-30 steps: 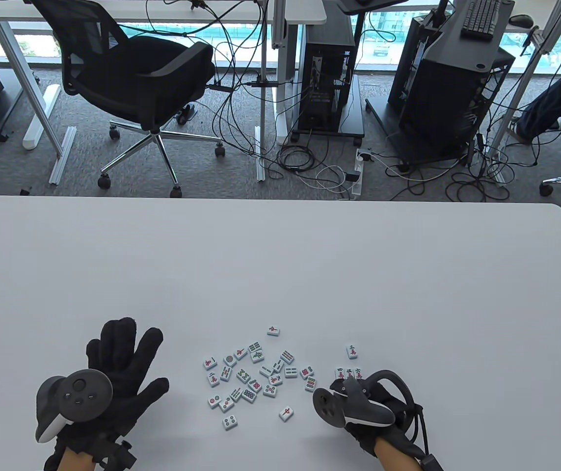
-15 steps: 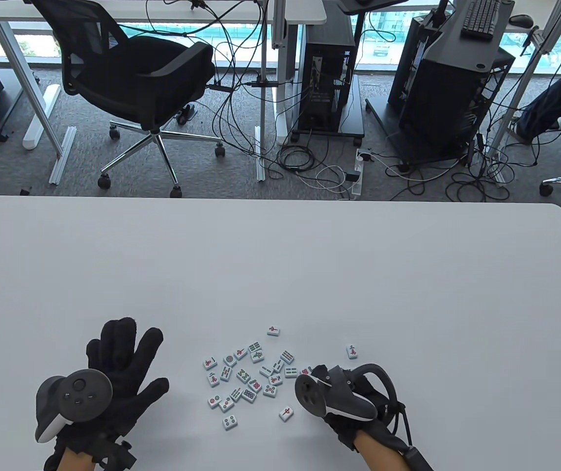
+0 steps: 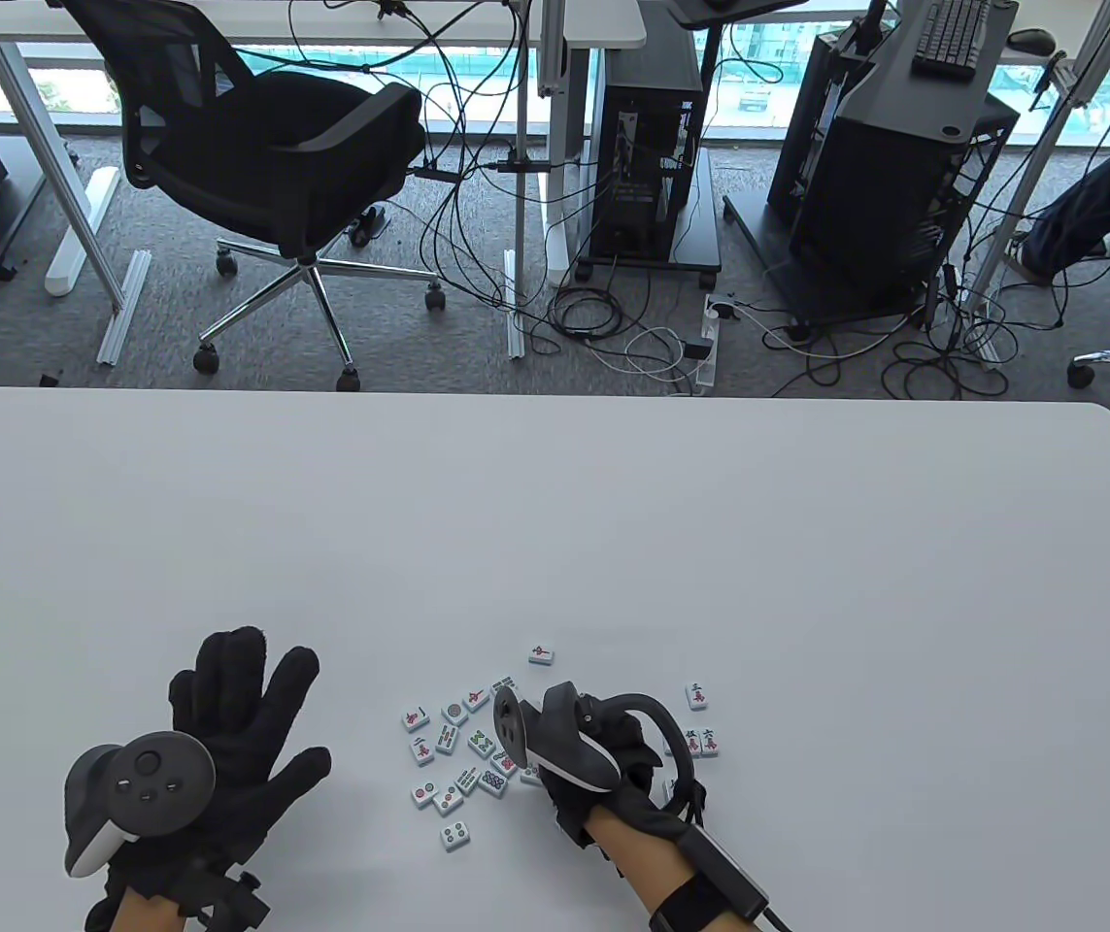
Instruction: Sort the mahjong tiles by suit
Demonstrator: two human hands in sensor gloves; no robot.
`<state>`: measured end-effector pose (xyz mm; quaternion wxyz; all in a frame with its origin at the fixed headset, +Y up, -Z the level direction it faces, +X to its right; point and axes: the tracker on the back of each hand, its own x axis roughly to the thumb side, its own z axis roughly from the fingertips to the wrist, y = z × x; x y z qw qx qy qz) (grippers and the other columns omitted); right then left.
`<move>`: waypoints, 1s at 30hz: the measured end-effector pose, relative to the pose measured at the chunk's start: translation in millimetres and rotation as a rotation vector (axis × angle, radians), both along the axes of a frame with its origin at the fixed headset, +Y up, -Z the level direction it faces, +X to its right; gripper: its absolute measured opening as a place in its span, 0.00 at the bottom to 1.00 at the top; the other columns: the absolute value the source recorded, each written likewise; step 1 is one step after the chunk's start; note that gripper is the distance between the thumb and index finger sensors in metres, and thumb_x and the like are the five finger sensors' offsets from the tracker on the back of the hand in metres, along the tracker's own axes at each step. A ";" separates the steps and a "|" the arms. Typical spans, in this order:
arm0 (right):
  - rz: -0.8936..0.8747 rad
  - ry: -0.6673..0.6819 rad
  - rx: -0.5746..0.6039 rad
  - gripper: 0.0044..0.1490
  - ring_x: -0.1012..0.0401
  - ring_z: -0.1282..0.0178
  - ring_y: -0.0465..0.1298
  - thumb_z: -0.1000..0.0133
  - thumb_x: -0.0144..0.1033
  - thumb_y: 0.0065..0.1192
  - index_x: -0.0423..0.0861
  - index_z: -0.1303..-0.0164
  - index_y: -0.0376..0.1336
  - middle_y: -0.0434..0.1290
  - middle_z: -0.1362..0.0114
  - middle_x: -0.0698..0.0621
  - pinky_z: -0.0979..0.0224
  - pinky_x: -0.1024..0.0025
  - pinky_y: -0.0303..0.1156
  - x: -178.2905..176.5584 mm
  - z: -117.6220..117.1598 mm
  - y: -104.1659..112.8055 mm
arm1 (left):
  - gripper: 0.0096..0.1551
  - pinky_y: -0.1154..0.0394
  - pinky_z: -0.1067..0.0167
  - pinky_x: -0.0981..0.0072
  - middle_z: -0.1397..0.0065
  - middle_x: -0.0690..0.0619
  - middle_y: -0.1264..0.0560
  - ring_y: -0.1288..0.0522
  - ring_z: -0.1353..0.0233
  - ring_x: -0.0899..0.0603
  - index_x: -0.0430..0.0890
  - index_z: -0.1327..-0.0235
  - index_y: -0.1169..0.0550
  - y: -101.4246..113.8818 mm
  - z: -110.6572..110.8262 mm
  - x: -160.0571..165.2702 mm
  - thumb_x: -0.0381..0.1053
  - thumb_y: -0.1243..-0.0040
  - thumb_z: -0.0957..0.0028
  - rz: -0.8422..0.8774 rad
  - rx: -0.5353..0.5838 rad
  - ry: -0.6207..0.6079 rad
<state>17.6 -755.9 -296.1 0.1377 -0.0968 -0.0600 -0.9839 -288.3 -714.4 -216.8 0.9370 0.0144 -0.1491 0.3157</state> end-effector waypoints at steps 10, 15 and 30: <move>0.031 0.117 -0.023 0.29 0.67 0.90 0.75 0.53 0.52 0.63 0.38 0.64 0.76 0.81 0.78 0.53 0.82 0.73 0.76 16.0 14.5 1.1 | 0.48 0.83 0.30 0.45 0.21 0.67 0.78 0.84 0.19 0.51 0.68 0.20 0.58 0.0 0.2 0.5 0.79 0.58 0.50 -0.006 -0.004 0.000; -0.043 0.166 0.065 0.30 0.67 0.89 0.76 0.53 0.51 0.65 0.38 0.59 0.76 0.81 0.77 0.53 0.81 0.73 0.76 16.3 25.3 6.0 | 0.48 0.83 0.30 0.45 0.21 0.67 0.78 0.84 0.19 0.51 0.68 0.20 0.58 -0.5 0.1 1.4 0.79 0.58 0.50 -0.014 -0.009 -0.002; -0.068 0.042 -0.145 0.37 0.67 0.88 0.76 0.55 0.47 0.71 0.30 0.50 0.72 0.81 0.75 0.52 0.81 0.73 0.76 1.9 17.3 -7.0 | 0.48 0.83 0.30 0.45 0.21 0.67 0.78 0.84 0.19 0.51 0.68 0.20 0.58 0.0 -0.1 1.9 0.79 0.58 0.50 -0.012 -0.009 -0.001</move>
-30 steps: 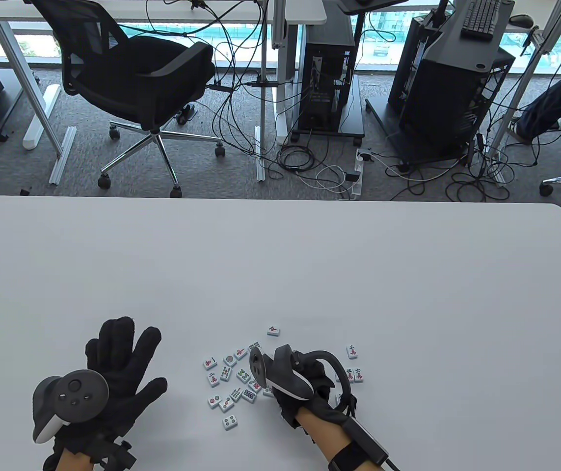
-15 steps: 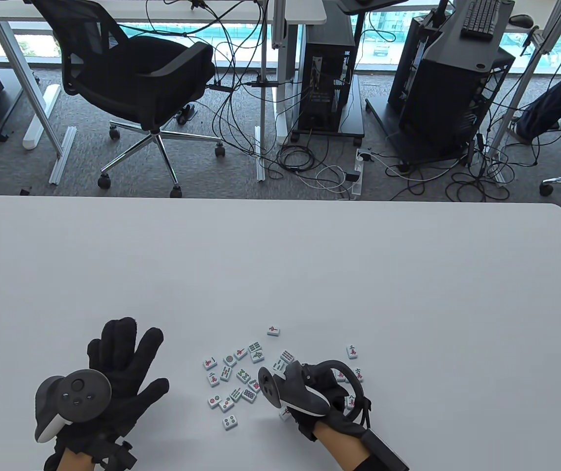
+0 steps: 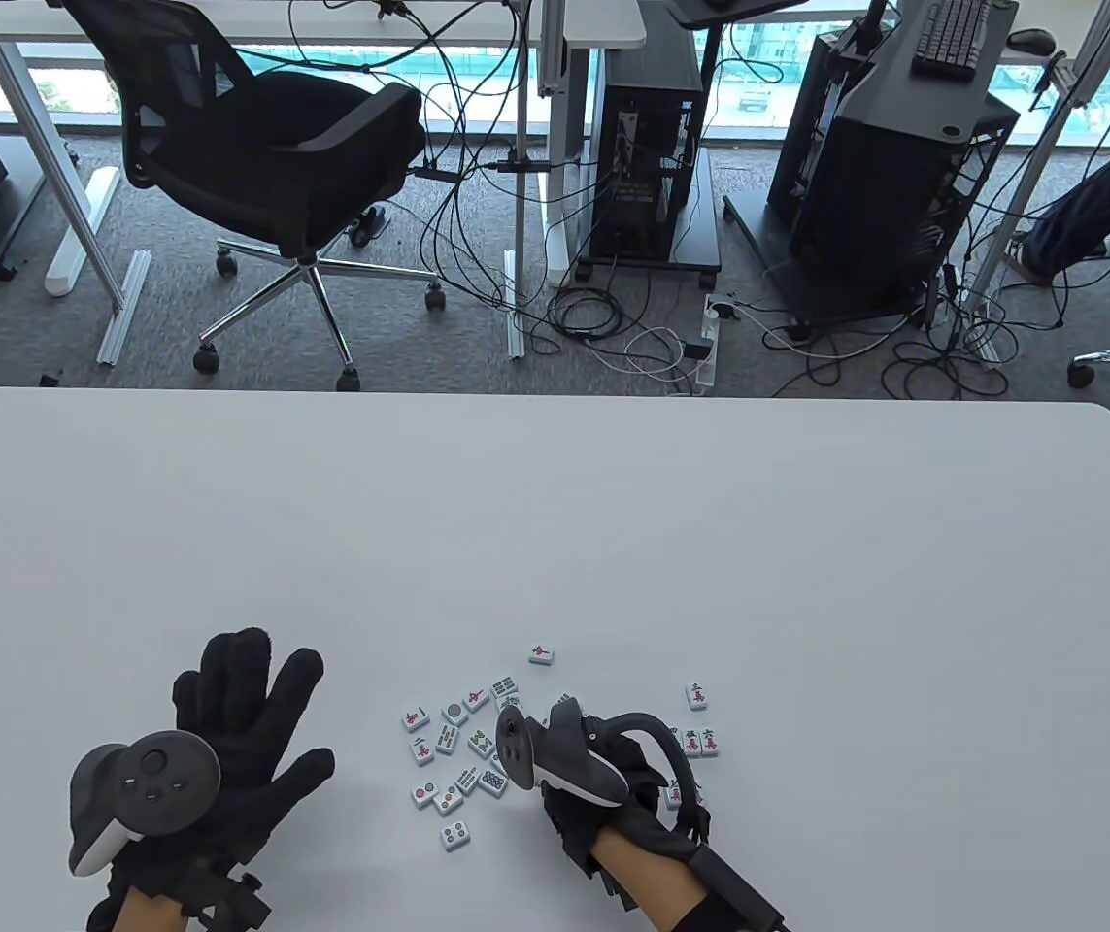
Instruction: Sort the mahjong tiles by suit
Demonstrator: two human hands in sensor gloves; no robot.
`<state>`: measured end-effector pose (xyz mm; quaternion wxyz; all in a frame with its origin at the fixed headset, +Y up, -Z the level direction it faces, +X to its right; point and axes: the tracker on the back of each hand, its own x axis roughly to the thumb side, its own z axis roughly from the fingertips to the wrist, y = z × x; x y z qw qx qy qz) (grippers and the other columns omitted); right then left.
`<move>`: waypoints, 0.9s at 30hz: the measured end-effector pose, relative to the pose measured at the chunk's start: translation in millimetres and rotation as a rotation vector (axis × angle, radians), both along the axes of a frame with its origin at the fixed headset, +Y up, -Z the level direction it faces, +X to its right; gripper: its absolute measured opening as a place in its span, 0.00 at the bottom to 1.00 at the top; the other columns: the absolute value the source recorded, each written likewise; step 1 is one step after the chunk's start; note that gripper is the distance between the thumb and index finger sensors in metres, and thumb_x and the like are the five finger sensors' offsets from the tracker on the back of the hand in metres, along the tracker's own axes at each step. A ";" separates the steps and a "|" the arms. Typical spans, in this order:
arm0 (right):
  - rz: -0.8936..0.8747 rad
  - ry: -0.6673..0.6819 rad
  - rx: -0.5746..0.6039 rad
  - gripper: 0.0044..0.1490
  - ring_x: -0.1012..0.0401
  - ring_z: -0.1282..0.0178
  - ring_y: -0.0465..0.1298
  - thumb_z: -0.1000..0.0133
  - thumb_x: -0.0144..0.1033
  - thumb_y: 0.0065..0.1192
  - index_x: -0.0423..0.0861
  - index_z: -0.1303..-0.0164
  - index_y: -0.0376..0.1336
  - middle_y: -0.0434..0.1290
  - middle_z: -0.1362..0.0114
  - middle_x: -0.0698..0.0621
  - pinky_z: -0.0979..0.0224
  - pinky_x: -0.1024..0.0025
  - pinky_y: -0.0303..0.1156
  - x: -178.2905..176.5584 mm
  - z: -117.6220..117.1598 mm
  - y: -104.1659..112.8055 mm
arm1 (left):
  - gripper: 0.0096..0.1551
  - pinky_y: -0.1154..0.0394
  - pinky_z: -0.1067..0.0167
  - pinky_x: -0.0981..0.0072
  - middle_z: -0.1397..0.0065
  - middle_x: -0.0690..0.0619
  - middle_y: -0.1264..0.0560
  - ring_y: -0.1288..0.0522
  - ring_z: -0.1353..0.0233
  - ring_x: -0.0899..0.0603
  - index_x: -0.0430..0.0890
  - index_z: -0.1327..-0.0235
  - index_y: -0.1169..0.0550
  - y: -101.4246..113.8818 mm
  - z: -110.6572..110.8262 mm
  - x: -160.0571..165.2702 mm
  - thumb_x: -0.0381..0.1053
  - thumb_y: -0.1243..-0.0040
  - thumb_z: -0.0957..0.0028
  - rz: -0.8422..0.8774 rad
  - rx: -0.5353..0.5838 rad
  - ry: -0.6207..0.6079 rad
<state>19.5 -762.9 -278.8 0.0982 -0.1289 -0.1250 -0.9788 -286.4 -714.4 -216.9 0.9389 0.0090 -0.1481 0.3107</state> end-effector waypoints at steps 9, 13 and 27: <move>-0.207 0.016 0.092 0.37 0.66 0.86 0.77 0.58 0.45 0.75 0.31 0.48 0.71 0.82 0.72 0.51 0.78 0.72 0.77 31.7 -2.2 33.5 | 0.48 0.83 0.30 0.45 0.21 0.67 0.78 0.84 0.19 0.51 0.68 0.20 0.58 0.3 0.0 0.0 0.79 0.58 0.50 0.002 0.004 0.000; -0.269 0.057 0.188 0.38 0.65 0.83 0.78 0.59 0.44 0.75 0.32 0.47 0.71 0.82 0.70 0.51 0.76 0.71 0.78 65.6 -2.1 55.8 | 0.48 0.83 0.30 0.45 0.21 0.67 0.78 0.84 0.19 0.51 0.68 0.20 0.58 0.2 0.2 0.2 0.79 0.58 0.50 -0.003 0.003 0.000; 0.009 0.177 0.044 0.37 0.63 0.76 0.81 0.58 0.43 0.73 0.37 0.42 0.69 0.82 0.63 0.50 0.68 0.69 0.81 149.4 17.3 9.3 | 0.48 0.83 0.30 0.45 0.21 0.67 0.78 0.84 0.19 0.51 0.68 0.20 0.58 -1.7 0.2 1.4 0.79 0.57 0.50 -0.026 -0.012 0.003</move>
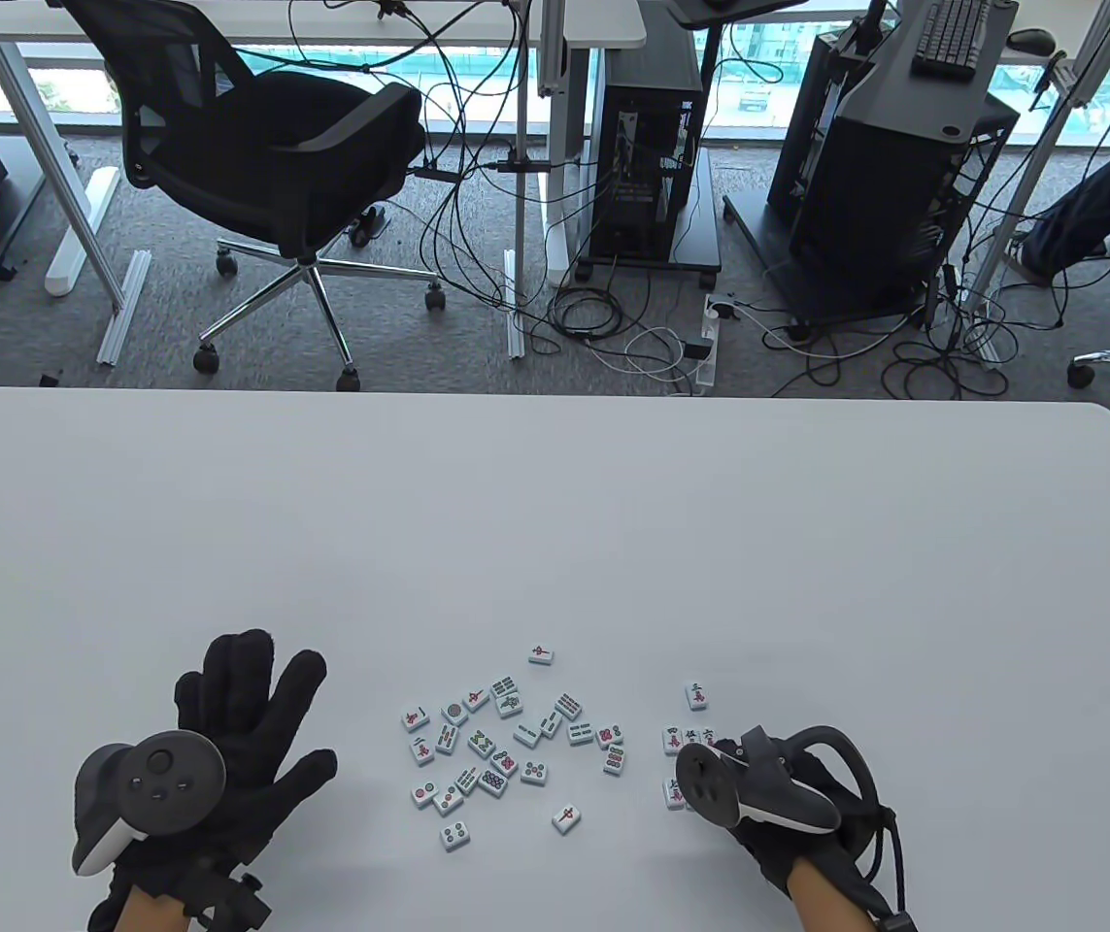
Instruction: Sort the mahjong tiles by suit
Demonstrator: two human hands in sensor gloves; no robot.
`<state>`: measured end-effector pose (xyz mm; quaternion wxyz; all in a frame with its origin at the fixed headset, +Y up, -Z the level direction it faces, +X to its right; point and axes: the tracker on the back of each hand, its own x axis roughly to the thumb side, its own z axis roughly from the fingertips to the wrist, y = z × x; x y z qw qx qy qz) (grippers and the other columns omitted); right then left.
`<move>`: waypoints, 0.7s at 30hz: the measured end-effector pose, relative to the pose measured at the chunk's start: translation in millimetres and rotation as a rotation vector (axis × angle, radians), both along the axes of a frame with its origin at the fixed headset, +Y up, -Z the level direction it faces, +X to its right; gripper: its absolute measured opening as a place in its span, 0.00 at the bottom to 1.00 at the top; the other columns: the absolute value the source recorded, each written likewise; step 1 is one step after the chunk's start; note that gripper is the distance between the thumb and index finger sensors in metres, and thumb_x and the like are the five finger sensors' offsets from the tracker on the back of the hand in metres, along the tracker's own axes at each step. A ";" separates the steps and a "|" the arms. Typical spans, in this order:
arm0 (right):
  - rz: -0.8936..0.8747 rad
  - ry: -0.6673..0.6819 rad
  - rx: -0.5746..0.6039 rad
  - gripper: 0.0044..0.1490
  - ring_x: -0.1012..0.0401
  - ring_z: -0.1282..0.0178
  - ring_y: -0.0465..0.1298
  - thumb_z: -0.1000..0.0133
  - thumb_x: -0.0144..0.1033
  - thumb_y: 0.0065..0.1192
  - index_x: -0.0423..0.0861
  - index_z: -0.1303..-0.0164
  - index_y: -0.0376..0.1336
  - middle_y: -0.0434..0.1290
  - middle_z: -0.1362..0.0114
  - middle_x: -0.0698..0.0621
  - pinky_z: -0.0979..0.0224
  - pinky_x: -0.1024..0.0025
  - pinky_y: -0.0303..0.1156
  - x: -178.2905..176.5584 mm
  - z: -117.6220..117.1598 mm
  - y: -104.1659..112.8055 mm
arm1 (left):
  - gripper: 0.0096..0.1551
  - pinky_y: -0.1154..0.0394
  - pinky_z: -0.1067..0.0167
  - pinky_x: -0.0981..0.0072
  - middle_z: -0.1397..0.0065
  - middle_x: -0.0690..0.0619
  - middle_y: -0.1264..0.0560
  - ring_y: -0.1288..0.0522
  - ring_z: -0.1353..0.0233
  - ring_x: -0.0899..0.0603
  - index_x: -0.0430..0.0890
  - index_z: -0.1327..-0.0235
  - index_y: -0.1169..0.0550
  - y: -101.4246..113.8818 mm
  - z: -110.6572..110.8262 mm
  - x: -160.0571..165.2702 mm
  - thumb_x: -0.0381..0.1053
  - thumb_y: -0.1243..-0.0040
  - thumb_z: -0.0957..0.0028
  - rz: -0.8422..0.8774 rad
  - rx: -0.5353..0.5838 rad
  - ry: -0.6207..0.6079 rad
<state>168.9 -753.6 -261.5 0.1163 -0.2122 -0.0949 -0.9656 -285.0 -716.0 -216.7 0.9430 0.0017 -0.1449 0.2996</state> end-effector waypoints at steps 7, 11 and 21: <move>-0.030 0.028 0.016 0.37 0.63 0.76 0.81 0.57 0.43 0.72 0.37 0.41 0.69 0.82 0.62 0.50 0.68 0.69 0.81 -3.9 3.0 -9.1 | 0.48 0.83 0.30 0.45 0.21 0.67 0.78 0.84 0.19 0.51 0.68 0.20 0.58 -2.9 -1.4 2.2 0.79 0.57 0.50 -0.013 -0.018 -0.001; -0.034 0.018 0.024 0.37 0.63 0.75 0.81 0.56 0.43 0.71 0.38 0.40 0.68 0.82 0.61 0.50 0.67 0.68 0.81 -5.6 4.6 -10.1 | 0.48 0.83 0.30 0.45 0.21 0.67 0.78 0.84 0.19 0.51 0.68 0.20 0.58 -3.1 -1.7 2.8 0.79 0.57 0.50 -0.015 -0.023 -0.001; -0.128 -0.061 0.099 0.39 0.60 0.70 0.82 0.55 0.45 0.69 0.40 0.35 0.66 0.82 0.55 0.48 0.63 0.66 0.81 -3.3 10.6 18.0 | 0.48 0.83 0.30 0.45 0.21 0.67 0.78 0.84 0.19 0.51 0.68 0.20 0.58 -3.5 -2.2 3.7 0.79 0.57 0.50 -0.020 -0.028 -0.001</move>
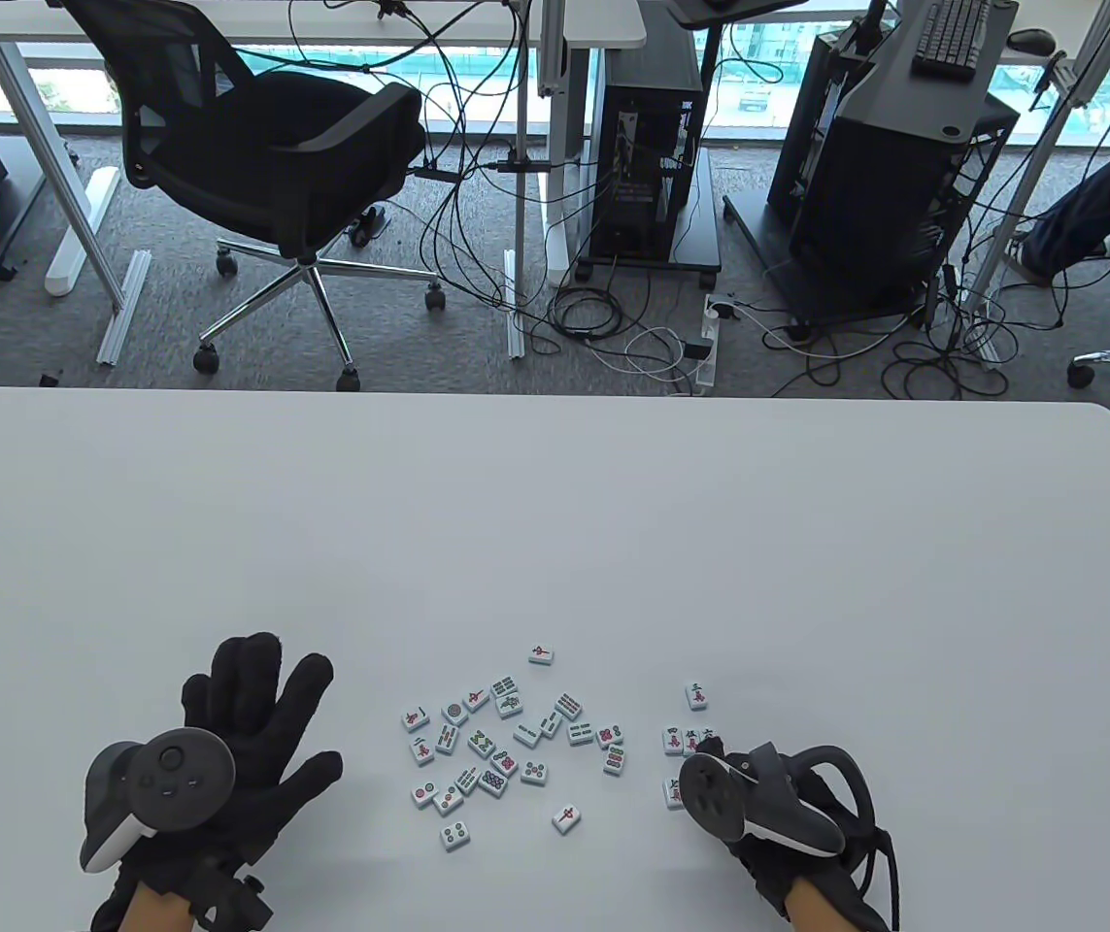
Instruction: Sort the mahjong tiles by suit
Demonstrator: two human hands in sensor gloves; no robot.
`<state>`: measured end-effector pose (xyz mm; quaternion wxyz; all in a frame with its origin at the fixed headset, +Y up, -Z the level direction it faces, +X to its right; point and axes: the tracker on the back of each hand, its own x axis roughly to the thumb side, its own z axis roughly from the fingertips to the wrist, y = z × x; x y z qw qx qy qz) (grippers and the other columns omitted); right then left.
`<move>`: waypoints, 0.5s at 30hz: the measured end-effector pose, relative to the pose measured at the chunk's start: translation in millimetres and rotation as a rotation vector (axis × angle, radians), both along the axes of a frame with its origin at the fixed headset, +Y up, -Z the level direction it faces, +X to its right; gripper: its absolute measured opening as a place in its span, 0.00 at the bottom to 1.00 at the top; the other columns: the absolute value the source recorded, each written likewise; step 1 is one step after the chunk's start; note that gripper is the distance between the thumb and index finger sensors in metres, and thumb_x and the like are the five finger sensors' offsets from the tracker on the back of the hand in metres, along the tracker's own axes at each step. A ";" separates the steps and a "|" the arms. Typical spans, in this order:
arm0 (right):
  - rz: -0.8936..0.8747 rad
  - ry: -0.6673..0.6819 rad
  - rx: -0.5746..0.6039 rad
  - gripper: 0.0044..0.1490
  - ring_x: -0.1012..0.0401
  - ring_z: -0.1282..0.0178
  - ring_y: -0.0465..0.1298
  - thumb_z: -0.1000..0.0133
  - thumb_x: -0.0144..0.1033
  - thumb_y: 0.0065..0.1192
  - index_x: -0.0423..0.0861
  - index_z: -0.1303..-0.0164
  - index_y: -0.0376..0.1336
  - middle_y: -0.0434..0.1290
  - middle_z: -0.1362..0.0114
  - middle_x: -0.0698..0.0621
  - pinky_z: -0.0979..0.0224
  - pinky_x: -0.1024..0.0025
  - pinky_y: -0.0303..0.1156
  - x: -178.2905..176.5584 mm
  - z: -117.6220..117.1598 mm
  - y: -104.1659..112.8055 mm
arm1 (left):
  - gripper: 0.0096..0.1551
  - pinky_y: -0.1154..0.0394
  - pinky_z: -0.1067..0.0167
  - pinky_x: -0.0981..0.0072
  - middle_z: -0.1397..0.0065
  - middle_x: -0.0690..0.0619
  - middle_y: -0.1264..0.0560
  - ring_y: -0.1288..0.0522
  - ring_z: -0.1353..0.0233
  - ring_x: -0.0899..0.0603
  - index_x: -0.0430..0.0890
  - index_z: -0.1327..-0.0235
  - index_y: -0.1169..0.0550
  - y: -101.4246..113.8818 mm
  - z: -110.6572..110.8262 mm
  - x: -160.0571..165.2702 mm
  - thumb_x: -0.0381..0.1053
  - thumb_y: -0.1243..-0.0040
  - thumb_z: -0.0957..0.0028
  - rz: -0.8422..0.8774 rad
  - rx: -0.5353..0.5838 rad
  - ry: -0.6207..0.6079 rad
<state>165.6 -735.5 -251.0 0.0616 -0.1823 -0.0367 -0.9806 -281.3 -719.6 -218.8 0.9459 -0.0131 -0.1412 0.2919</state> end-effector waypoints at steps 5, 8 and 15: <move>-0.130 0.003 0.069 0.38 0.60 0.73 0.82 0.54 0.46 0.69 0.39 0.37 0.67 0.83 0.58 0.48 0.66 0.67 0.80 -24.2 -7.8 23.3 | 0.48 0.83 0.30 0.45 0.21 0.67 0.78 0.84 0.19 0.51 0.68 0.20 0.58 0.4 -0.3 -0.5 0.79 0.57 0.50 0.005 0.003 0.005; -0.173 0.015 0.067 0.37 0.61 0.76 0.81 0.54 0.47 0.68 0.38 0.39 0.69 0.83 0.61 0.48 0.70 0.68 0.80 -54.1 -17.9 29.0 | 0.48 0.83 0.30 0.45 0.21 0.67 0.78 0.84 0.19 0.51 0.68 0.20 0.58 1.4 -0.1 -1.4 0.79 0.57 0.50 0.012 0.010 0.007; -0.181 0.101 0.033 0.37 0.62 0.80 0.80 0.54 0.48 0.68 0.37 0.41 0.70 0.83 0.65 0.48 0.73 0.69 0.78 -147.3 -36.5 23.1 | 0.48 0.83 0.30 0.45 0.21 0.67 0.78 0.84 0.19 0.52 0.68 0.20 0.58 5.2 1.4 -5.1 0.79 0.57 0.50 0.037 0.029 0.012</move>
